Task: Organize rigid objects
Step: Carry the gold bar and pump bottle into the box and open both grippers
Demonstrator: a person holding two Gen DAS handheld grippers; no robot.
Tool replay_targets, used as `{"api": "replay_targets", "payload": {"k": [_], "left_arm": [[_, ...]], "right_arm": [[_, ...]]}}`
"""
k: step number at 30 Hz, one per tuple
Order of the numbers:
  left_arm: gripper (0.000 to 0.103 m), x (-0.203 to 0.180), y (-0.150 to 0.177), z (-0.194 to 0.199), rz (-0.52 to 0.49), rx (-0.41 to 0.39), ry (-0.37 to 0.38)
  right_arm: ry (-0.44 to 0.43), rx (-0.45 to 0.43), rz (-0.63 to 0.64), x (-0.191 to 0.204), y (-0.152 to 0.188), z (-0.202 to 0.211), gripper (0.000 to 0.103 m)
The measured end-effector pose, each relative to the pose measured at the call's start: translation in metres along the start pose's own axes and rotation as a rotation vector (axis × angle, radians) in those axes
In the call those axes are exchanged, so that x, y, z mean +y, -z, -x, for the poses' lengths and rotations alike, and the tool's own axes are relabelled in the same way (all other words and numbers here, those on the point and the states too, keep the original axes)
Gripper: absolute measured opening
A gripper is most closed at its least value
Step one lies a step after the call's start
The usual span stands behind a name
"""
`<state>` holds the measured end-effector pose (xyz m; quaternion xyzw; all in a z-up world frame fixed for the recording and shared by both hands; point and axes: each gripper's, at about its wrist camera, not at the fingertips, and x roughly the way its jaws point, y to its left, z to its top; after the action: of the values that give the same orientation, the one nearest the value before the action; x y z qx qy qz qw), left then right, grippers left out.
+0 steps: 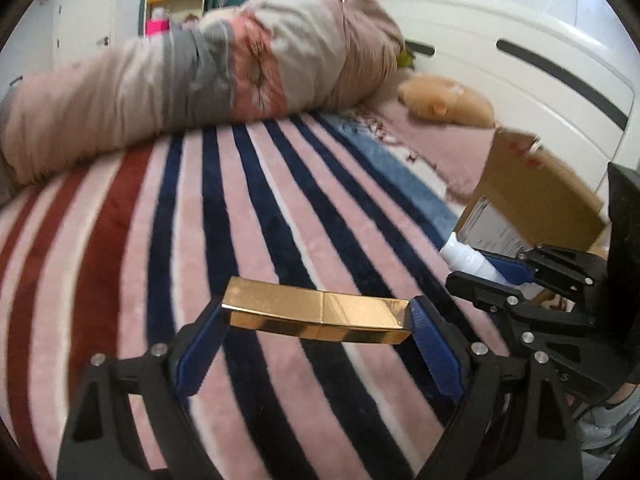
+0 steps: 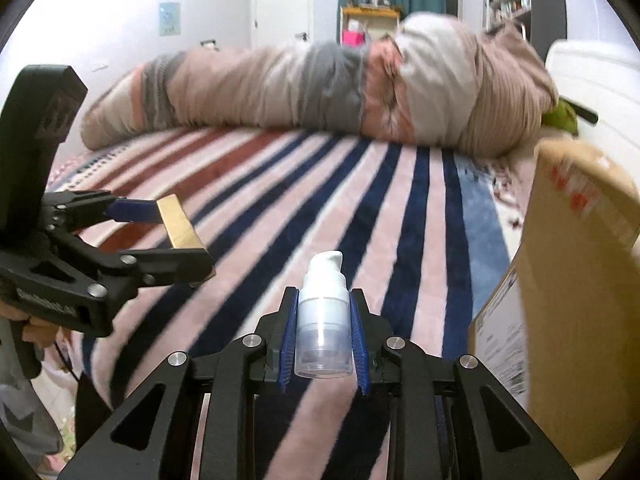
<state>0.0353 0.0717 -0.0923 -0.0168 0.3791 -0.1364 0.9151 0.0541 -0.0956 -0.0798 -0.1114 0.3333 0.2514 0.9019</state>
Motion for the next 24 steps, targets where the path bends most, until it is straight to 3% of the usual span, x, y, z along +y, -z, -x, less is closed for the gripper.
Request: {"api": "replay_targets", "payload": {"k": [7, 12, 16, 21, 24], "left_arm": [[0.088, -0.034, -0.024, 0.062, -0.049, -0.116, 0.066], [0.088, -0.082, -0.052, 0.079, -0.134, -0.167, 0.138], [0.088, -0.134, -0.078, 0.063, -0.224, -0.153, 0.169], [0.088, -0.191, -0.102, 0.030, -0.317, -0.092, 0.215], [0.088, -0.219, -0.113, 0.005, -0.377, -0.051, 0.171]], "right_arm": [[-0.020, -0.134, 0.008, -0.002, -0.021, 0.062, 0.020], [0.052, -0.223, -0.038, -0.042, -0.026, 0.117, 0.020], [0.176, -0.169, -0.089, -0.094, -0.013, 0.134, 0.020], [0.261, -0.047, -0.145, -0.153, 0.016, 0.125, 0.020], [0.289, 0.030, -0.135, -0.174, 0.028, 0.108, 0.020]]}}
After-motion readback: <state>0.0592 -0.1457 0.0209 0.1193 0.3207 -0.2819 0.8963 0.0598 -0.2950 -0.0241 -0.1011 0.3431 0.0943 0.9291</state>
